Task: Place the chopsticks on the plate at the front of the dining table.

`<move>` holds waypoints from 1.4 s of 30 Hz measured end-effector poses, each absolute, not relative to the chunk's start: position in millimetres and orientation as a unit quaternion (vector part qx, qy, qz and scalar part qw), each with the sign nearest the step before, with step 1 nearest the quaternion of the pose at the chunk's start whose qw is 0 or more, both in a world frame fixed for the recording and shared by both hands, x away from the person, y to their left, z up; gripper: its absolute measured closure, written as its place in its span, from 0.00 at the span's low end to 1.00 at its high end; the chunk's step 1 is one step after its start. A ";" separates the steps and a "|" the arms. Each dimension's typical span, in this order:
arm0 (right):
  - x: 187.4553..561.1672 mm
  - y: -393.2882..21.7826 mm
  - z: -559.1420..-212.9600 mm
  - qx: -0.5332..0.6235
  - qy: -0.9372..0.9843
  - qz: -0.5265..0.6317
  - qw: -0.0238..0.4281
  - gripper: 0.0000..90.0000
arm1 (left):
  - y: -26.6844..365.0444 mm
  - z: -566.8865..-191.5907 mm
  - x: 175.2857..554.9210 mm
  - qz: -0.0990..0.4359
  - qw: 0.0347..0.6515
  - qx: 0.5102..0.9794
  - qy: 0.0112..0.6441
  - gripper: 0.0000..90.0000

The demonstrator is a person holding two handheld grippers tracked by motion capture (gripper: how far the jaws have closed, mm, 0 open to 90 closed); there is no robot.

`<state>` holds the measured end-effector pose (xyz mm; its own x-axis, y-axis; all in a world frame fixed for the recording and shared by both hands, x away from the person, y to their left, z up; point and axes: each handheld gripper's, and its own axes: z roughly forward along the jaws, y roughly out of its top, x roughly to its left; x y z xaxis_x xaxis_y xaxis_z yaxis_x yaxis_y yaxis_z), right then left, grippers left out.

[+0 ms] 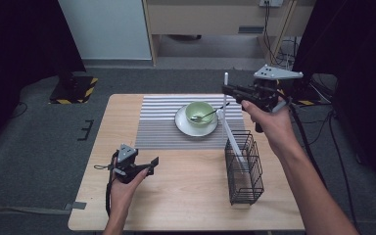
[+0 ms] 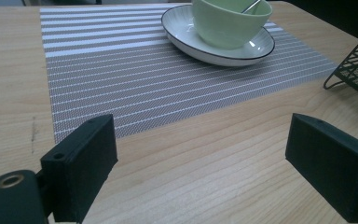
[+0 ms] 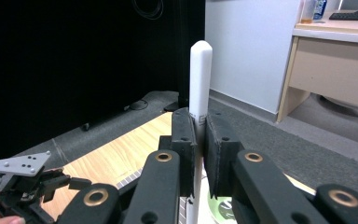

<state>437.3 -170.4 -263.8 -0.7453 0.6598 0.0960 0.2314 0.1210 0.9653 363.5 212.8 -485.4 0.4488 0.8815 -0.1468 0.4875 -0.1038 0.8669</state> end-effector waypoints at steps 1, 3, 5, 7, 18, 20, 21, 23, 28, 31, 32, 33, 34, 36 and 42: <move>438.8 -168.6 -265.2 0.305 0.725 0.590 0.181 0.93 | 211.5 -484.1 364.0 0.213 0.467 0.713 0.479 0.09; 441.4 -165.4 -267.4 0.307 0.722 0.595 0.177 0.93 | 207.0 -479.9 366.6 0.214 0.470 0.713 0.474 0.10; 443.5 -163.2 -269.1 0.307 0.720 0.598 0.173 0.93 | 205.2 -478.2 367.5 0.214 0.472 0.714 0.471 0.11; 448.0 -158.5 -273.4 0.308 0.719 0.600 0.169 0.93 | 199.3 -473.5 370.3 0.216 0.477 0.718 0.459 0.12; 454.4 -137.2 -289.8 0.308 0.715 0.610 0.145 0.93 | 146.7 -447.4 389.4 0.195 0.498 0.752 0.386 0.14; 454.5 -134.6 -291.8 0.308 0.716 0.610 0.142 0.93 | 141.0 -445.2 390.9 0.193 0.503 0.751 0.381 0.15; 454.6 -133.9 -292.2 0.308 0.716 0.611 0.141 0.93 | 135.2 -443.8 392.8 0.191 0.507 0.750 0.378 0.15; 454.8 -132.9 -292.9 0.308 0.714 0.613 0.139 0.93 | 128.1 -442.8 395.1 0.189 0.509 0.753 0.372 0.15; 453.9 -131.9 -293.2 0.308 0.710 0.620 0.129 0.93 | 115.1 -441.8 395.8 0.171 0.531 0.750 0.356 0.17; 452.0 -131.8 -292.4 0.306 0.706 0.627 0.121 0.93 | 110.4 -444.0 396.9 0.160 0.534 0.753 0.350 0.19; 451.1 -131.7 -292.0 0.306 0.704 0.630 0.117 0.93 | 109.3 -444.5 397.4 0.155 0.538 0.752 0.348 0.21; 450.3 -131.3 -291.6 0.305 0.703 0.632 0.115 0.93 | 108.1 -444.8 397.6 0.154 0.541 0.750 0.347 0.22; 449.2 -130.8 -291.3 0.305 0.702 0.634 0.113 0.93 | 106.8 -444.7 397.6 0.154 0.543 0.750 0.345 0.24; 447.5 -129.8 -291.2 0.302 0.702 0.635 0.112 0.93 | 104.1 -444.6 397.2 0.154 0.547 0.749 0.340 0.27; 444.2 -128.9 -291.0 0.298 0.706 0.633 0.109 0.93 | 97.1 -444.5 394.6 0.145 0.553 0.752 0.329 0.42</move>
